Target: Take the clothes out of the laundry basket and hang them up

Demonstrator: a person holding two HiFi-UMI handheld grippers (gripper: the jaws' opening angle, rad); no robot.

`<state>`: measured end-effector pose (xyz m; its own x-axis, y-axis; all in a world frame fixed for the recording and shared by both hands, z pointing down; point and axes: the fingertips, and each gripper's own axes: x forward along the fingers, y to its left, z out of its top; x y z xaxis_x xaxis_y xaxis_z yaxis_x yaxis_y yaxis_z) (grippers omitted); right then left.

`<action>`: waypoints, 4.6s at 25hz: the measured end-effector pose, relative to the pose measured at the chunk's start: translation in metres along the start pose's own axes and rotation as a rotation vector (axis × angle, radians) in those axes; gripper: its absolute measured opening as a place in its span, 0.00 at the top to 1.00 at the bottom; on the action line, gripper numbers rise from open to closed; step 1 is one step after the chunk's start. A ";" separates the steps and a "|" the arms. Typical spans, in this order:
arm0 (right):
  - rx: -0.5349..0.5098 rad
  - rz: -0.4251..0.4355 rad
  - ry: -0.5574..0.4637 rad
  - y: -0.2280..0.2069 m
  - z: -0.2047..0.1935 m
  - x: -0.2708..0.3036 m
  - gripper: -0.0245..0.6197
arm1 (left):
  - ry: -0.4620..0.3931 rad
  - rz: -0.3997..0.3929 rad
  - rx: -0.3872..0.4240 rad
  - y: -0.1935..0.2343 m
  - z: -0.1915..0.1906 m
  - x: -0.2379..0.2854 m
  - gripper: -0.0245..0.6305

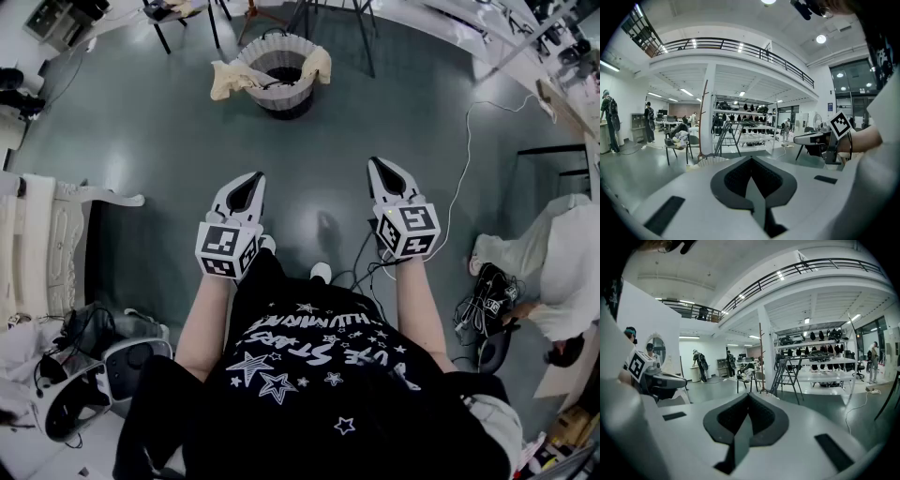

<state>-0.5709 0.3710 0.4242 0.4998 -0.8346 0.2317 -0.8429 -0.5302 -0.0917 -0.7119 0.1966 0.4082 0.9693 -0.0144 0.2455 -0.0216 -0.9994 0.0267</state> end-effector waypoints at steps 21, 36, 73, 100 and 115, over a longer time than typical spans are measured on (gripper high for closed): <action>0.062 0.034 -0.030 -0.021 -0.004 -0.046 0.95 | -0.068 0.026 -0.057 -0.043 0.006 -0.020 0.93; 0.136 0.046 0.107 -0.039 -0.011 0.041 0.50 | -0.013 0.063 -0.056 0.016 -0.002 0.062 0.37; -0.003 0.289 0.465 0.052 0.044 0.543 0.50 | 0.151 0.358 -0.398 0.435 -0.035 0.208 0.37; -0.395 0.650 0.692 0.042 -0.046 0.852 0.57 | 0.296 0.876 -0.652 0.549 -0.084 0.344 0.37; -0.620 0.644 0.767 0.124 -0.173 0.938 0.64 | 0.322 0.766 -0.721 0.612 -0.225 0.375 0.37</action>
<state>-0.2410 -0.4517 0.7981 -0.1263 -0.5011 0.8561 -0.9545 0.2965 0.0328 -0.4164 -0.4129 0.7350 0.5308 -0.5096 0.6772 -0.8298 -0.4749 0.2931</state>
